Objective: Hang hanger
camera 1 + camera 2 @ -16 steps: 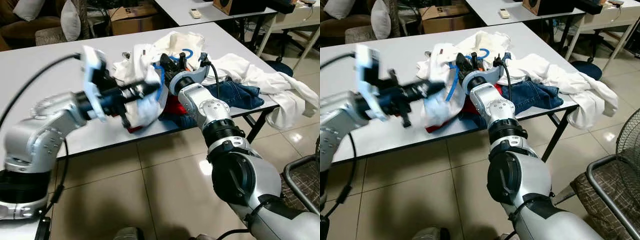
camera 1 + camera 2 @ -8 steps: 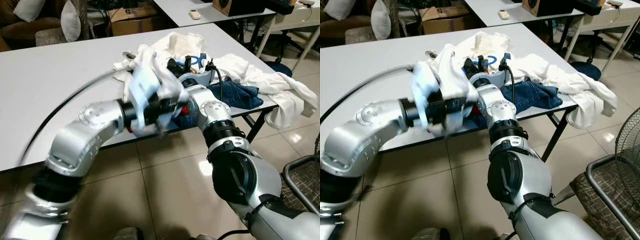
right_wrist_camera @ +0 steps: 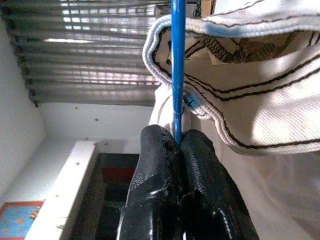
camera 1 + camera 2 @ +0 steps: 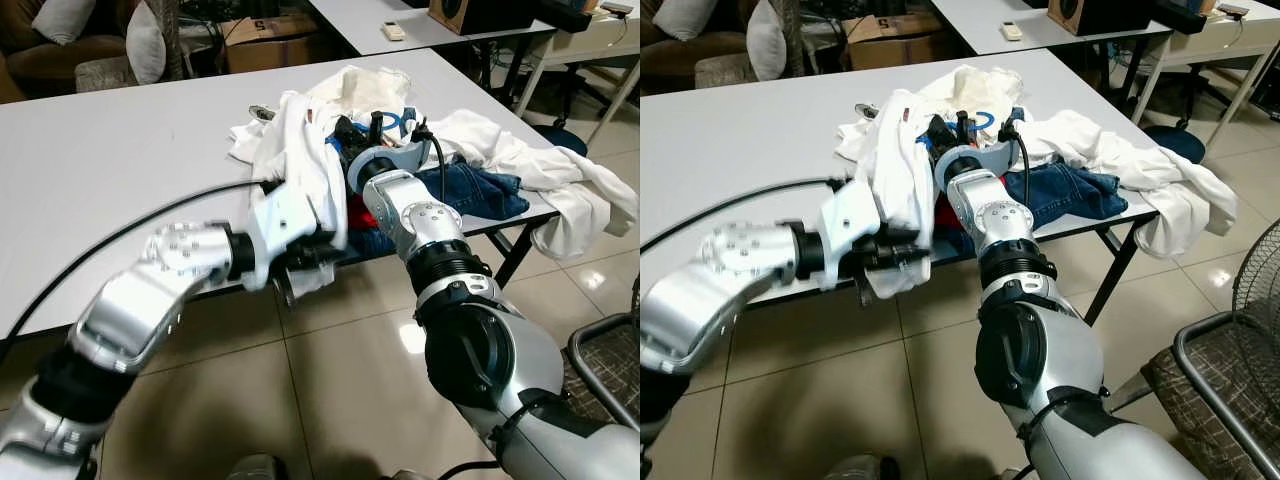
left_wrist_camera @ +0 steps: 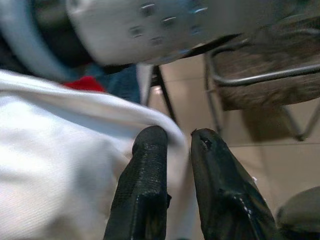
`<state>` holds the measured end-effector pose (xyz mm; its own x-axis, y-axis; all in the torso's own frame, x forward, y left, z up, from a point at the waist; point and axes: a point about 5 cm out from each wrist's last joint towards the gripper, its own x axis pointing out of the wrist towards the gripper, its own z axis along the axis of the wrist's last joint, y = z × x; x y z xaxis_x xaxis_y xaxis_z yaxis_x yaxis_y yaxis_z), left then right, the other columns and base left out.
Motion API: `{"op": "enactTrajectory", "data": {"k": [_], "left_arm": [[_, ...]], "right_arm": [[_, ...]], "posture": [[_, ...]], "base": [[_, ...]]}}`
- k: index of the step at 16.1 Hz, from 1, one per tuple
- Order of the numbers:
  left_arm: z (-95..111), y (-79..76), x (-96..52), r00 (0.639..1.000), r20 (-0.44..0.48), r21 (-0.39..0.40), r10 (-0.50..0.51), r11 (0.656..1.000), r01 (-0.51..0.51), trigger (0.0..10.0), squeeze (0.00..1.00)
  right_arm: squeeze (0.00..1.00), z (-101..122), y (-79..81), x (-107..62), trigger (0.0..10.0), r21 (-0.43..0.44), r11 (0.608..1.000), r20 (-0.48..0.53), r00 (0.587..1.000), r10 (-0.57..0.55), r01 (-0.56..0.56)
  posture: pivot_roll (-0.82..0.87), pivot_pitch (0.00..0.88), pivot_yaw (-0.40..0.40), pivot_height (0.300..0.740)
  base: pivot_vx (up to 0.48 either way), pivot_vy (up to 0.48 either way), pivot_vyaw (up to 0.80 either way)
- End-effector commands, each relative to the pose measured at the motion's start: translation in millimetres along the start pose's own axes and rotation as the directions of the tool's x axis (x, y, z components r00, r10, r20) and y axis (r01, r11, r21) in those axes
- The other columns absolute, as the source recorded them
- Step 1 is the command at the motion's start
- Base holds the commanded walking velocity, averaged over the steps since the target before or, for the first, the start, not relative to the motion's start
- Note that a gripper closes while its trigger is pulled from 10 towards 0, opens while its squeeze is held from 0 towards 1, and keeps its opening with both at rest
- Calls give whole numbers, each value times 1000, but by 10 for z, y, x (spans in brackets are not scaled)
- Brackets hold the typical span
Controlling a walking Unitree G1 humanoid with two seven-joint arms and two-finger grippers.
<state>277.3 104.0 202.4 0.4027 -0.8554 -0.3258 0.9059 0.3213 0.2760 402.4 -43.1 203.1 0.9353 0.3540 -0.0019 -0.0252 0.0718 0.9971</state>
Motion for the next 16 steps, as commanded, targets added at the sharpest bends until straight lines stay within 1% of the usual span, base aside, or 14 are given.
{"op": "enactTrajectory", "data": {"k": [1,2,4,6,7,8,9,10,11,12,13,14,15,16], "left_arm": [[39,-53,-26,999,27,-16,-37,999,37,10000,1000],[31,-70,-34,998,39,-38,-42,998,43,10000,1000],[-22,-151,-218,992,93,-185,-79,978,95,10000,1000],[-71,-163,-334,993,87,-232,-85,967,103,10000,1000],[-82,-141,-412,994,90,-252,-66,964,86,10000,1000],[-109,-79,-550,995,95,-283,-9,959,36,10000,1000],[-197,17,-700,993,69,-324,91,944,-64,10000,1000],[-280,107,-822,974,62,-367,216,913,-179,10000,1000],[-339,149,-892,954,56,-384,294,888,-251,10000,1000],[-438,165,-977,921,43,-443,388,834,-330,10000,1000],[-562,158,-1055,871,8,-526,492,743,-415,10000,1000],[-625,144,-1092,843,-18,-558,537,694,-454,10000,961],[-690,89,-1106,830,-45,-572,557,667,-478,10000,655],[-728,34,-1085,834,-57,-574,549,665,-478,10000,0]], "right_arm": [[0,-88,18,7,10000,-33,999,-22,1000,19,-20],[0,-74,30,7,10000,-49,998,-24,999,25,-26],[0,54,108,-17,10000,-126,988,-40,996,86,-90],[0,100,126,-32,10000,-147,983,-50,993,103,-110],[0,107,154,-45,10000,-174,975,-69,990,125,-135],[0,99,200,-81,10000,-228,956,-115,980,162,-185],[0,82,227,-159,10000,-258,937,-171,965,197,-237],[0,74,229,-263,10000,-280,919,-217,951,221,-277],[0,69,229,-362,10000,-278,909,-244,938,244,-309],[0,74,218,-527,10000,-279,893,-278,919,278,-354],[0,85,206,-715,10000,-289,867,-316,896,313,-405],[0,86,204,-815,10000,-285,857,-330,884,332,-429],[0,89,179,-949,10000,-283,852,-334,878,344,-441],[0,83,127,-1026,10000,-317,847,-342,884,317,-427]], "posture": [[7,14,31,740],[7,13,30,740],[6,11,26,740],[6,11,26,740],[5,12,18,740],[5,13,19,740],[3,15,21,740],[0,19,24,740],[-1,20,25,740],[-9,31,40,740],[-12,35,45,740],[-14,39,48,740],[-16,45,48,740],[-18,46,48,740]], "base": [[0,0,0],[0,0,0],[0,0,0],[0,0,234],[0,0,800],[0,0,800],[0,0,800],[0,0,800],[0,0,800],[0,0,800],[0,0,800],[0,0,800],[0,0,800],[0,0,800]]}}
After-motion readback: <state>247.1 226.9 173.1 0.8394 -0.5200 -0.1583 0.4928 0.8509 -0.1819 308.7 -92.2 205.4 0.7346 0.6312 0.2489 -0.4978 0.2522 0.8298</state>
